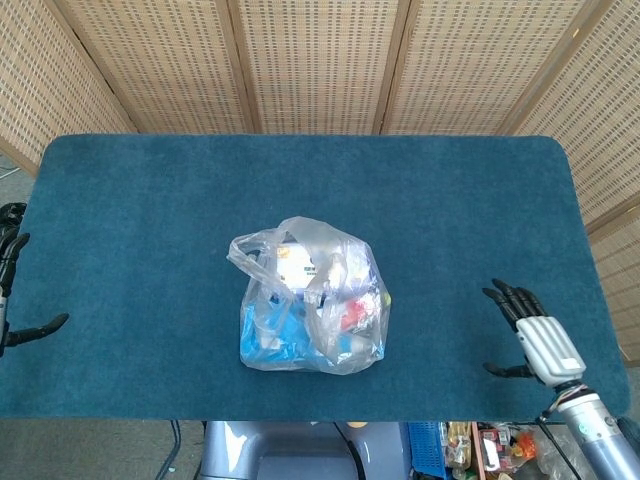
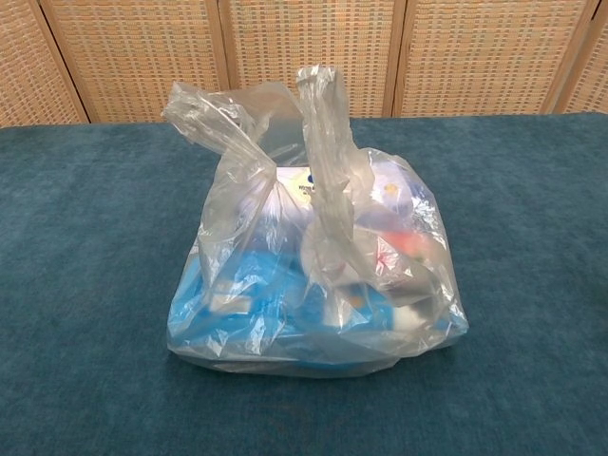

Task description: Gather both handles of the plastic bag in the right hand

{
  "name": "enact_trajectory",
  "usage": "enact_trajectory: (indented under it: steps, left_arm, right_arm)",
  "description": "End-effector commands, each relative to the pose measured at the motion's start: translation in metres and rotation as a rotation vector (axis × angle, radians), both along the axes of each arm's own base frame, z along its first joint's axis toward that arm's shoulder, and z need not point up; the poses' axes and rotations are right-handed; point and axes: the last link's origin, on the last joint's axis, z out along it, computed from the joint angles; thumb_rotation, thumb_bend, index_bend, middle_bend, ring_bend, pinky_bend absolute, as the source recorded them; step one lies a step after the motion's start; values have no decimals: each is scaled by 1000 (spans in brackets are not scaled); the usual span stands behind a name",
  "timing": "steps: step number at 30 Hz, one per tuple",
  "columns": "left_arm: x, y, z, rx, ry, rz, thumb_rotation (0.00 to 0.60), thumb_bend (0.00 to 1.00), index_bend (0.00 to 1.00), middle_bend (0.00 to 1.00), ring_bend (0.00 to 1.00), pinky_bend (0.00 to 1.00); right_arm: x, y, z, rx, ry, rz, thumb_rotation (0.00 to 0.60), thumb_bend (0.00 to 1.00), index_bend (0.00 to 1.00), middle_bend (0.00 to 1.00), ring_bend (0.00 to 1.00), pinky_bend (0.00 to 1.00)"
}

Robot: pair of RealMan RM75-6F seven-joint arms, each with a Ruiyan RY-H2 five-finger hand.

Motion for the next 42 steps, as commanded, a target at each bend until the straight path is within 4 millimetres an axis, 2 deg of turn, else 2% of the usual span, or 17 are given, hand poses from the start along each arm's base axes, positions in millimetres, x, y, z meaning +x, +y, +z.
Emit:
enact_trajectory:
  steps: [1, 8, 11, 17, 22, 33, 42]
  left_arm:
    - [0, 3, 0, 4, 0, 10, 600, 50, 0, 0, 0, 0]
    - [-3, 9, 0, 11, -4, 35, 600, 51, 0, 0, 0, 0]
    - [-4, 11, 0, 12, -6, 44, 600, 49, 0, 0, 0, 0]
    - [-4, 12, 0, 13, -8, 47, 600, 50, 0, 0, 0, 0]
    - [-5, 13, 1, 13, -11, 48, 600, 50, 0, 0, 0, 0]
    - [-4, 13, 0, 9, -15, 45, 600, 50, 0, 0, 0, 0]
    - [-4, 13, 2, 7, -34, 40, 600, 51, 0, 0, 0, 0]
  right_arm:
    - [42, -34, -4, 247, -137, 45, 600, 0, 63, 0, 0, 0]
    - [79, -56, -13, 345, -266, 70, 600, 0, 93, 30, 0, 0]
    - [104, -62, -20, 416, -358, 74, 600, 0, 108, 51, 0, 0]
    - [117, -67, -22, 477, -393, 52, 600, 0, 147, 107, 0, 0]
    - [124, -70, -26, 506, -387, 41, 600, 0, 161, 191, 23, 0]
    - [156, -73, -43, 590, -478, 25, 600, 0, 213, 234, 64, 0]
    - [187, -86, -70, 688, -548, -36, 600, 0, 213, 235, 70, 0]
